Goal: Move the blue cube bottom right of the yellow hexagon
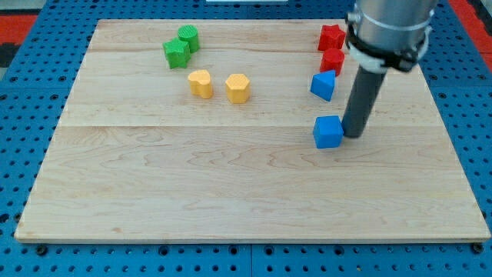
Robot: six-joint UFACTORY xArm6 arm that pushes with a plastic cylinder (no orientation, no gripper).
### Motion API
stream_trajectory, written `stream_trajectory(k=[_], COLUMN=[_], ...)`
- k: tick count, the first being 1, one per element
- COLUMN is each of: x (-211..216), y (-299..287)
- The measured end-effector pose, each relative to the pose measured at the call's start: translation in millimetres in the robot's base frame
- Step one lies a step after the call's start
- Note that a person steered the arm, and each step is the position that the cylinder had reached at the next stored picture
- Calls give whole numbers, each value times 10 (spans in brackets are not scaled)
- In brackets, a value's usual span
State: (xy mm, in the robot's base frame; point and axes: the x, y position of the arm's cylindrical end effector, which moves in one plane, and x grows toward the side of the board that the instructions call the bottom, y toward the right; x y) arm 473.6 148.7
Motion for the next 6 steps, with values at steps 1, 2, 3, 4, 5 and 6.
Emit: stream_trajectory(k=[1, 2, 3, 4, 5, 6], x=[-281, 12, 105, -218, -51, 108], y=[276, 558, 55, -294, -292, -545])
